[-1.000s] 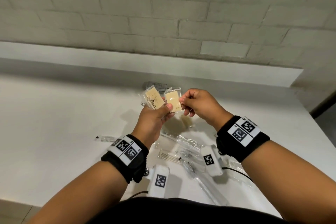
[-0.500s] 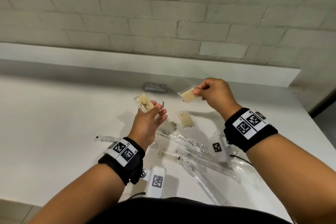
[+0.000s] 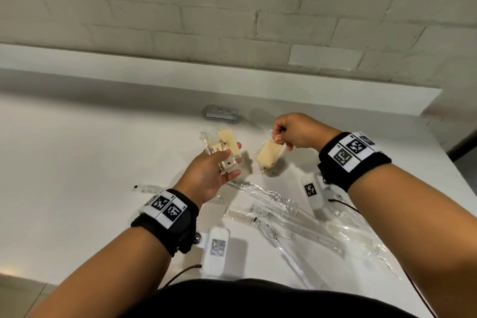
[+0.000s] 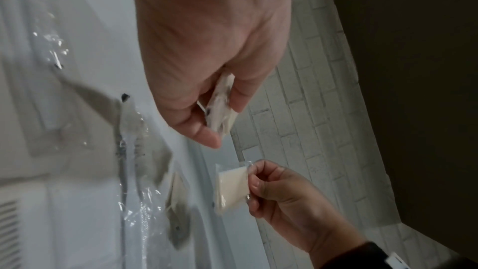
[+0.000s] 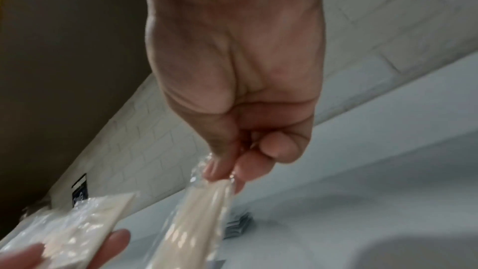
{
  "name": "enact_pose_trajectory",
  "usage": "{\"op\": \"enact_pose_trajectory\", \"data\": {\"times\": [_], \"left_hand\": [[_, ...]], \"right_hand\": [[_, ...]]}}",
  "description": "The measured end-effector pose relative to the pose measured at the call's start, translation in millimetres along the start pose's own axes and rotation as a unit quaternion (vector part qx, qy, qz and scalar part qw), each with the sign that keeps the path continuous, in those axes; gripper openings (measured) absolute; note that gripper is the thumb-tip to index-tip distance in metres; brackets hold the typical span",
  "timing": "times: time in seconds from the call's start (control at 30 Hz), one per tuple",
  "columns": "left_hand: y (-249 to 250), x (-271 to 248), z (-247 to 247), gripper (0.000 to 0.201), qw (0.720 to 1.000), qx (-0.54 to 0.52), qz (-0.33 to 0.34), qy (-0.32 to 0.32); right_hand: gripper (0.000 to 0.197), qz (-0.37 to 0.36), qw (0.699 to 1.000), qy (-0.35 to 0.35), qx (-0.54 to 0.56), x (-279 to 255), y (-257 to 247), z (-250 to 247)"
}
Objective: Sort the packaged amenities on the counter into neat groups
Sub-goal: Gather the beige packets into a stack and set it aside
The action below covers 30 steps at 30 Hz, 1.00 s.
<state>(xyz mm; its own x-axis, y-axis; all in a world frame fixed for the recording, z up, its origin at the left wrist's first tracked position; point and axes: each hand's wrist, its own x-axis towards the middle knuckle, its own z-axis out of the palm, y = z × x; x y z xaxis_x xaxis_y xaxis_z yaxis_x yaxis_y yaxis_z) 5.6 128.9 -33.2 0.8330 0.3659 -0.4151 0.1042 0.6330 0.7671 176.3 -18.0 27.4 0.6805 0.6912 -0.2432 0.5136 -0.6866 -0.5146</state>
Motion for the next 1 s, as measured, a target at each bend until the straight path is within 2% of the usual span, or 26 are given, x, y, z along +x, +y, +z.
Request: {"op": "enact_pose_trajectory", "data": {"times": [0.1,0.2,0.27,0.33,0.37,0.43,0.5,0.53,0.57,0.63,0.77,0.83,0.9,0.93,1.0], "left_hand": [[-1,1,-4,0.008,1.000,0.006,0.008,0.016],[0,2,-6,0.008,1.000,-0.005,0.018,0.017],[0,3,-8,0.014,1.000,-0.012,0.026,0.013],[1,5,-10,0.015,0.999,-0.020,0.032,0.009],[1,6,-10,0.015,0.999,-0.026,0.035,0.008],[3,8,-9,0.011,0.998,-0.040,0.044,0.010],[4,9,-8,0.013,0.997,-0.047,0.053,0.004],[4,10,-7,0.015,0.997,-0.047,0.056,-0.002],[3,11,-5,0.017,0.997,-0.045,0.057,-0.006],[2,12,-2,0.023,0.997,-0.046,0.057,-0.006],[1,11,7,0.021,0.999,-0.021,0.040,0.007],[5,9,10,0.029,0.999,-0.024,0.008,0.023],[10,6,9,0.034,0.998,-0.050,-0.021,0.025],[14,4,9,0.028,0.998,-0.058,-0.021,0.018],[18,1,10,0.009,0.999,-0.047,0.006,0.009]], "right_hand": [[0.011,-0.018,0.996,-0.058,-0.065,21,-7,1],[0.011,-0.036,0.988,-0.084,-0.121,40,-14,14],[0.013,-0.038,0.982,-0.080,-0.164,50,-11,27],[0.014,-0.036,0.982,-0.030,-0.184,56,-7,39],[0.014,-0.036,0.987,0.009,-0.159,57,-6,43],[0.016,-0.048,0.998,0.050,-0.001,53,-10,44],[0.016,-0.056,0.978,-0.002,0.201,38,-22,42],[0.010,-0.066,0.964,-0.025,0.258,30,-28,40],[0.005,-0.080,0.954,-0.029,0.288,24,-30,40],[0.011,-0.094,0.947,0.001,0.306,20,-32,42],[0.008,-0.121,0.950,0.080,0.275,10,-32,36],[0.006,-0.195,0.948,0.154,0.197,3,-30,33],[0.005,-0.300,0.929,0.211,0.052,-4,-26,30],[0.006,-0.337,0.915,0.220,-0.007,-7,-24,30],[0.008,-0.355,0.909,0.216,-0.035,-11,-18,32]]}}
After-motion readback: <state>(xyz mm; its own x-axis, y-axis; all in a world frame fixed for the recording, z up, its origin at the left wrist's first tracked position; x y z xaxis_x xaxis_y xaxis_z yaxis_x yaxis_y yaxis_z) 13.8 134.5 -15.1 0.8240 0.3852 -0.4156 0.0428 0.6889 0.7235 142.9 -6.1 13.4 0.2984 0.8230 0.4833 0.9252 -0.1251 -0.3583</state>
